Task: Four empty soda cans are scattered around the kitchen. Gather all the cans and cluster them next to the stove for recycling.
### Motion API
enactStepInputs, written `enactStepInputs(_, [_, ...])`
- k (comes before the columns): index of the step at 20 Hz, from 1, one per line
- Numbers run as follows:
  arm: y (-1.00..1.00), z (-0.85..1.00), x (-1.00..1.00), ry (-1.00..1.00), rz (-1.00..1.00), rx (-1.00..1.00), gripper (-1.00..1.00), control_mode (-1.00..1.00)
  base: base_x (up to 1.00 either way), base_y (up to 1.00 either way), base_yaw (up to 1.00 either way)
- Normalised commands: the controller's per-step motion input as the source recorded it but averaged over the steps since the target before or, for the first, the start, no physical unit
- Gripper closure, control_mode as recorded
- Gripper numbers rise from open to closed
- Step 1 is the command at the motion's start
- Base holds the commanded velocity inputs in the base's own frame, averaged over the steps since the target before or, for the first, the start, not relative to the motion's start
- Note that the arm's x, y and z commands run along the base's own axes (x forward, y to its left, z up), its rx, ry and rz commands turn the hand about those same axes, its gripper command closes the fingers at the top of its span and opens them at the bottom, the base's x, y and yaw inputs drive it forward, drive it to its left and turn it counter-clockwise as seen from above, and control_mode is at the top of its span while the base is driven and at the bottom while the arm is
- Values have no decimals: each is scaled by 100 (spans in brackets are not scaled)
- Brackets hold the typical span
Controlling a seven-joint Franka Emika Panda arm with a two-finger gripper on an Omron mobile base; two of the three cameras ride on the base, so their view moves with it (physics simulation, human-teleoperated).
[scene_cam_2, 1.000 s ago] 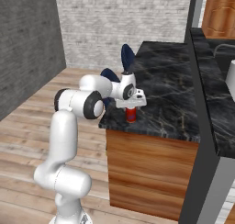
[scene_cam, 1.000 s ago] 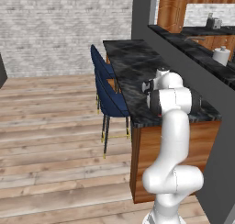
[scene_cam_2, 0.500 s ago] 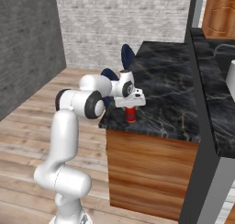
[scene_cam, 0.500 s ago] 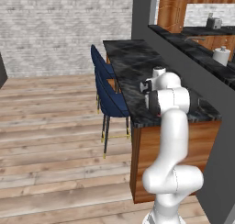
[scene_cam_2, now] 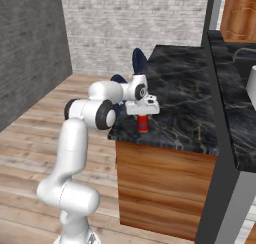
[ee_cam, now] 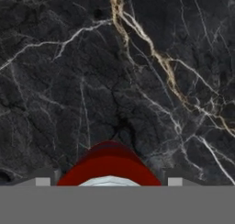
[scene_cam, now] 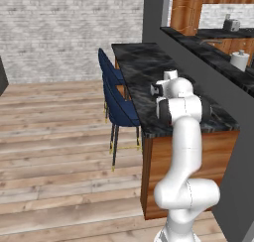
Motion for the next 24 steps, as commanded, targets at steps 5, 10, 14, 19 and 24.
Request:
enactStepInputs(5, [-11, 9, -37, 0, -12, 3, 100, -100, 0, 0, 0])
enactStepInputs(10, [-6, 6, -52, -8, -9, 2, 100, -100, 0, 0, 0])
enactStepInputs(14, [-2, 2, -52, -18, -10, 0, 100, -100, 0, 0, 0])
enactStepInputs(19, [0, 0, -56, -33, -7, 0, 100, -100, 0, 0, 0])
enactStepInputs(24, [0, -1, -55, -29, -6, 0, 100, -100, 0, 0, 0])
